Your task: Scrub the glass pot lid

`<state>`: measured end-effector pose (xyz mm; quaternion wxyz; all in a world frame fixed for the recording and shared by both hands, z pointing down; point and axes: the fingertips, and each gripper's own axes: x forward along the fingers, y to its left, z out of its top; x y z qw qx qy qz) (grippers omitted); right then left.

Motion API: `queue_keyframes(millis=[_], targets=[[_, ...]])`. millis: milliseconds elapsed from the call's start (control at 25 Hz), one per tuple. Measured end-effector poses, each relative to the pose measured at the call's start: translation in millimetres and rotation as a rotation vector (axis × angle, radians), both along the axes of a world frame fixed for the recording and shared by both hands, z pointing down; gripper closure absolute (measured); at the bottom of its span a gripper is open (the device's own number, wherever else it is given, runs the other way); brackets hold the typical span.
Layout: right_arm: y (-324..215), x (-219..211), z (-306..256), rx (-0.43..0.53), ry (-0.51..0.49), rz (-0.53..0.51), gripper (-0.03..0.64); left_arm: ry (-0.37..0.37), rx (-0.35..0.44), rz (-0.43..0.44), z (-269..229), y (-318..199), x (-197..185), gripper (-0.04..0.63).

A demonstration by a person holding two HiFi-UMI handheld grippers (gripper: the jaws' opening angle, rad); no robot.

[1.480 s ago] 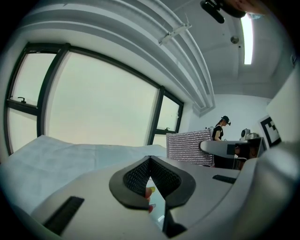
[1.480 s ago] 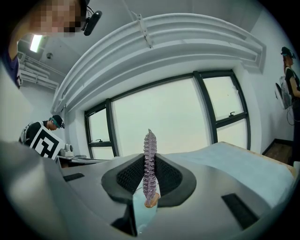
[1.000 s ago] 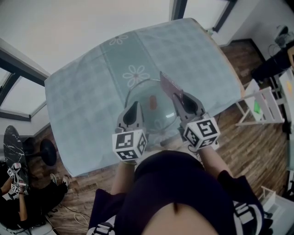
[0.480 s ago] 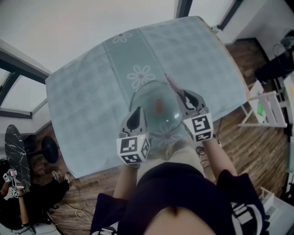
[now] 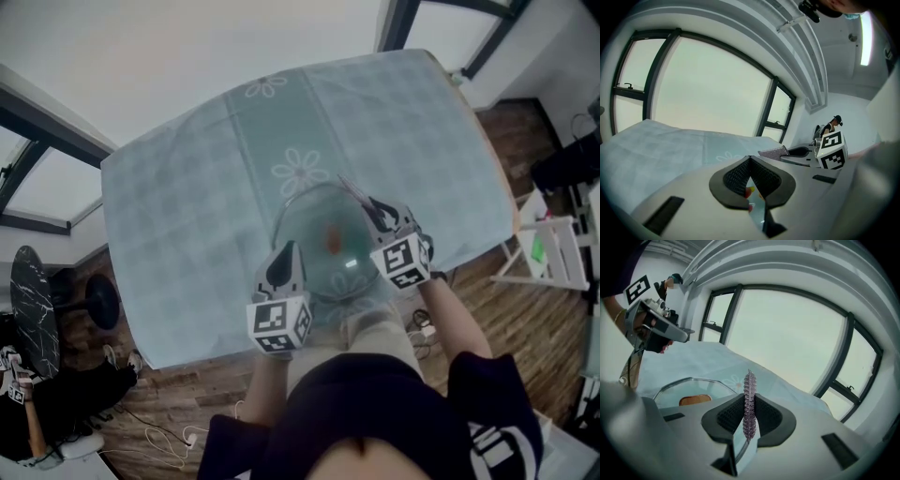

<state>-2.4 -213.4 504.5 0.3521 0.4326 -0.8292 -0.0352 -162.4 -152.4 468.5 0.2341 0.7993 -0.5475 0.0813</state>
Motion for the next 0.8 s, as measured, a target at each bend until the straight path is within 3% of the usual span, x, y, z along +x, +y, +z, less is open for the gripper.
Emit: queue_keyframes(millis=[320, 800], targets=[[0.5, -7.1, 30.4, -0.016, 0.158, -0.186, 0.551, 0.001, -0.02, -0.051, 5.8, -3.0, 3.2, 0.597], [13.4, -18.1, 60.8, -0.066, 0.252, -0.359, 0.551, -0.002, -0.027, -0.067, 8.1, -2.8, 10.3, 0.596]])
